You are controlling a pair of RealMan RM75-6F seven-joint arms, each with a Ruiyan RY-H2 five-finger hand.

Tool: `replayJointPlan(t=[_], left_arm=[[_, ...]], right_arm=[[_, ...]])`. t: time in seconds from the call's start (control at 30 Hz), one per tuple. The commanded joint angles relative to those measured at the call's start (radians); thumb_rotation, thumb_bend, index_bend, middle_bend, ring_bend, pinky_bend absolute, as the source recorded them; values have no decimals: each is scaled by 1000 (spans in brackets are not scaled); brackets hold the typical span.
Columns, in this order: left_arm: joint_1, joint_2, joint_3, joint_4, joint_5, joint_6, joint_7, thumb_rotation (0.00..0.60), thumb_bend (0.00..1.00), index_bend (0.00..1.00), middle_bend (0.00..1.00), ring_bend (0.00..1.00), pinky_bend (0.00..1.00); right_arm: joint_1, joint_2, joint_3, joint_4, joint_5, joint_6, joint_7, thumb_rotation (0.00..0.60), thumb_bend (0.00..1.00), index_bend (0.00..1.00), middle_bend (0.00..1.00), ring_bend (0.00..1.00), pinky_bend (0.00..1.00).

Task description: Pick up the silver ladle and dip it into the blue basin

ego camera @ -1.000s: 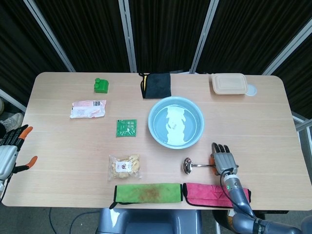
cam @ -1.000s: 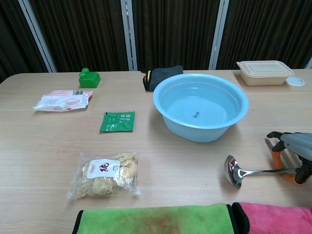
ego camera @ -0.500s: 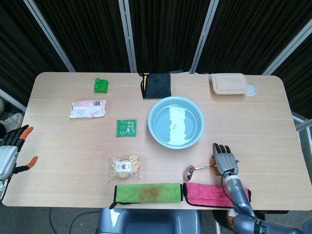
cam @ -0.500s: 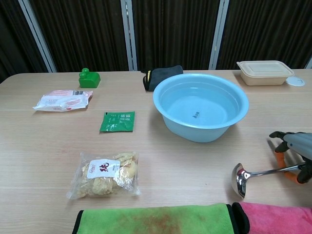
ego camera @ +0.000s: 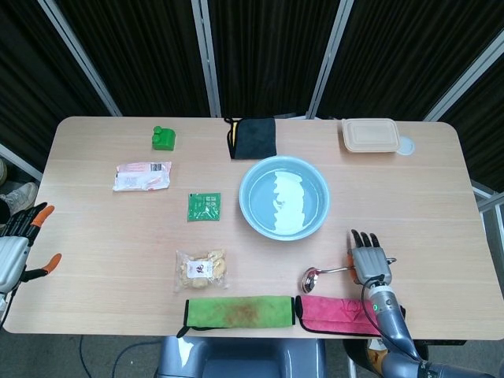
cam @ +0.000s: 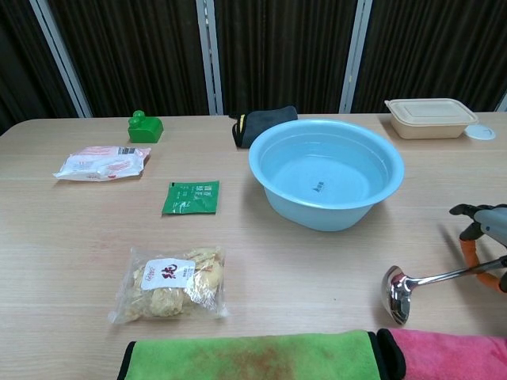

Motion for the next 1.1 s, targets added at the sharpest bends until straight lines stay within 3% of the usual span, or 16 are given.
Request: replayJointPlan(t=[0.03, 0.7, 1.1], left_arm=[[0, 1, 1, 0, 2, 1, -2, 600, 311, 0, 0, 0, 0], [6, 9, 8, -5, 24, 21, -20, 600, 311, 0, 0, 0, 0], [7, 11, 13, -6, 35, 25, -27, 600, 312, 0, 0, 0, 0]], right_arm=[[-10, 26, -6, -39, -4, 31, -28, 600, 473, 643, 0, 0, 0], [-44, 158, -43, -251, 0, 195, -207, 600, 500, 663, 0, 0, 0], [-24, 219, -37, -369, 43, 258, -346, 600, 506, 674, 12, 0, 0]])
